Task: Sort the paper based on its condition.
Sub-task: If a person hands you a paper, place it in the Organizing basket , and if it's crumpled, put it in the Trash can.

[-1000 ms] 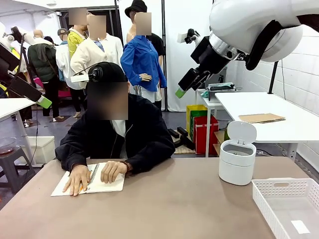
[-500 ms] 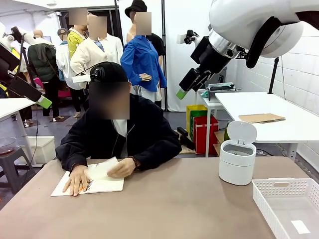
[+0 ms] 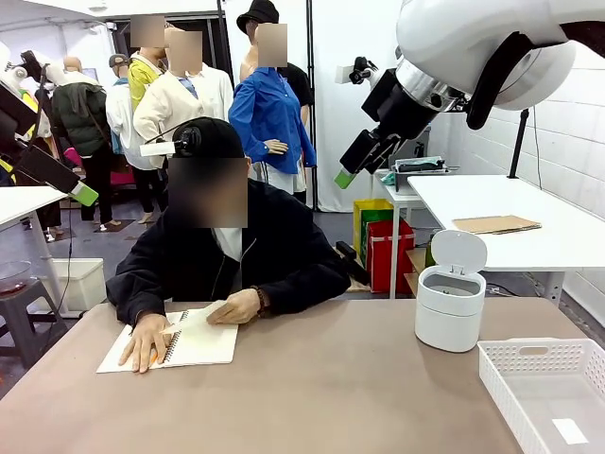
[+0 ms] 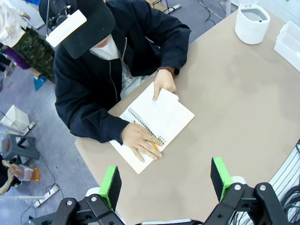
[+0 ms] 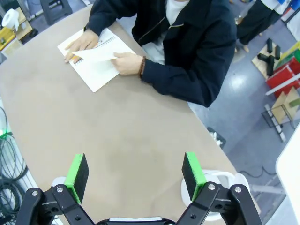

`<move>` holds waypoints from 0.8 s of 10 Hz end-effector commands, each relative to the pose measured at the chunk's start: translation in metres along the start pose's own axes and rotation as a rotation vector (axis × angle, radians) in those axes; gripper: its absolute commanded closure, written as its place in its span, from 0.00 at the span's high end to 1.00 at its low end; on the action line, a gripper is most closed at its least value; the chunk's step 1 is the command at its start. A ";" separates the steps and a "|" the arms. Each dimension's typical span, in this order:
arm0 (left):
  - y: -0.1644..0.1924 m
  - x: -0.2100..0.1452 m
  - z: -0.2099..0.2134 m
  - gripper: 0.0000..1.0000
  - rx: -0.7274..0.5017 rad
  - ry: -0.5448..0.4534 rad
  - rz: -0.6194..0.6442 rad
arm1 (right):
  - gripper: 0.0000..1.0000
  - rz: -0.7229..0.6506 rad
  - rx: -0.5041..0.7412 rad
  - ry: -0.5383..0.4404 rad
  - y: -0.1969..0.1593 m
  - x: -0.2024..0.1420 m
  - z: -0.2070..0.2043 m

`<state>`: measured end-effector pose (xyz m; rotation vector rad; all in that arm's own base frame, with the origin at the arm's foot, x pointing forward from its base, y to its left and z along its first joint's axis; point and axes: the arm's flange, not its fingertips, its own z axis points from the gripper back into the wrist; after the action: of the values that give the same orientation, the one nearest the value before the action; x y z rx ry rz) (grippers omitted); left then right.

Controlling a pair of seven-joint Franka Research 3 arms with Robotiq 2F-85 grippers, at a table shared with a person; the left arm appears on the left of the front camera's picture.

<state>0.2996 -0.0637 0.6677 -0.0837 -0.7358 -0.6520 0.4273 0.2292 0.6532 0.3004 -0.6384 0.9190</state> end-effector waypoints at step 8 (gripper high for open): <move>0.001 0.000 0.001 1.00 -0.005 0.000 0.003 | 1.00 -0.005 0.010 -0.011 -0.001 -0.001 -0.002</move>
<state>0.2996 -0.0637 0.6677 -0.0837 -0.7358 -0.6521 0.4273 0.2293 0.6532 0.3003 -0.6384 0.9190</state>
